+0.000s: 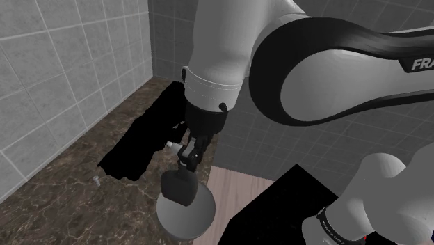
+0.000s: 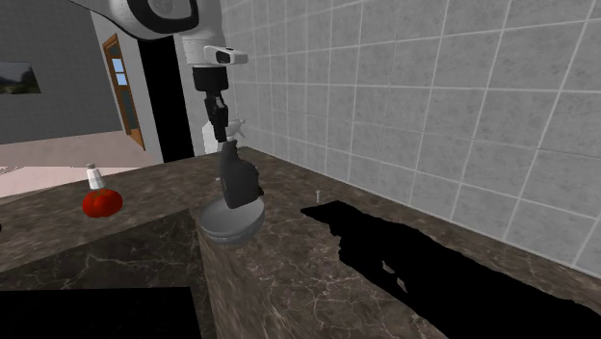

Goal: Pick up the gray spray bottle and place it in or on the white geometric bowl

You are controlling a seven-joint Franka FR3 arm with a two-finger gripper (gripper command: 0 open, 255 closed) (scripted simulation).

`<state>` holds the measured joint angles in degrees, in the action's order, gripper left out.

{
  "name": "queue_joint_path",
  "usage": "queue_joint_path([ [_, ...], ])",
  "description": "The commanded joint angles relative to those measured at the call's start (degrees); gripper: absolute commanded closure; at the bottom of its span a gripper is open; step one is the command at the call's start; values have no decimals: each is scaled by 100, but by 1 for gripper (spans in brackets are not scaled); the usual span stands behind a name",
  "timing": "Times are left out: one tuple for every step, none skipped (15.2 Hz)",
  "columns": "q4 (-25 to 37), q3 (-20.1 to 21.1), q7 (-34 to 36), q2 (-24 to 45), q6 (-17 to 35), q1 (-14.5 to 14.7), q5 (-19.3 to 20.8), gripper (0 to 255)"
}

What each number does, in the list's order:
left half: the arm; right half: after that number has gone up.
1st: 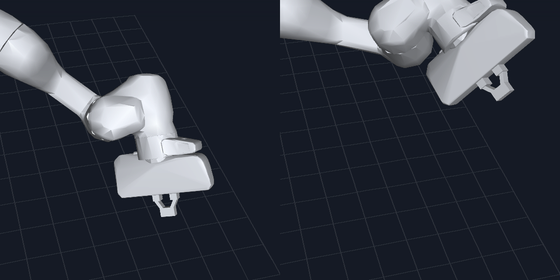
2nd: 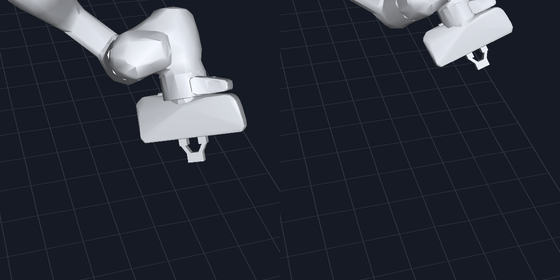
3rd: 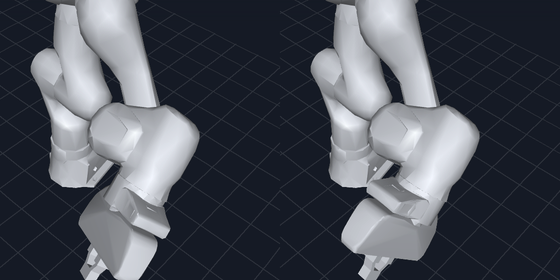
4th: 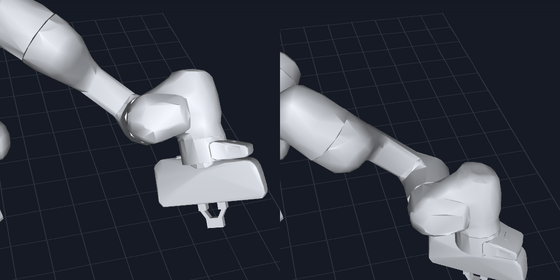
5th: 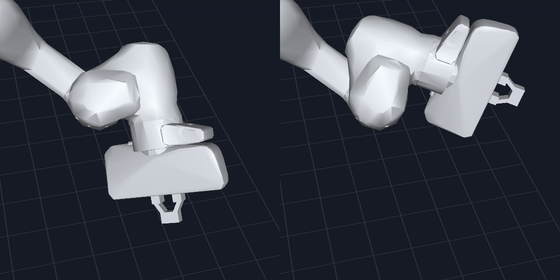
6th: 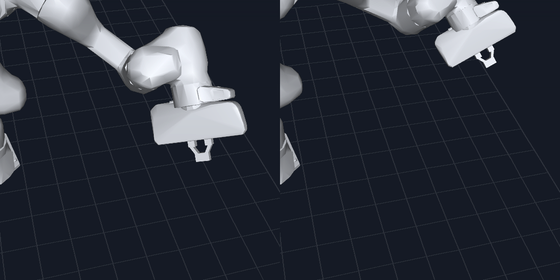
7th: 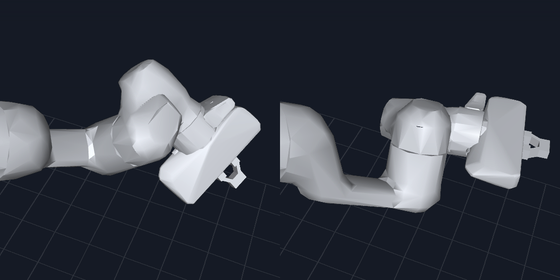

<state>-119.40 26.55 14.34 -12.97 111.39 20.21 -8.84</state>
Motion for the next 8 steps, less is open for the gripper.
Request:
queue_joint_path([
  [1,0,0,1,2,0,0,255],
  [1,0,0,1,2,0,0,255],
  [1,0,0,0,2,0,0,0],
  [0,0,0,0,2,0,0,0],
  [0,0,0,0,2,0,0,0],
  [0,0,0,0,2,0,0,0],
  [0,0,0,0,2,0,0,0],
  [0,0,0,0,2,0,0,0],
])
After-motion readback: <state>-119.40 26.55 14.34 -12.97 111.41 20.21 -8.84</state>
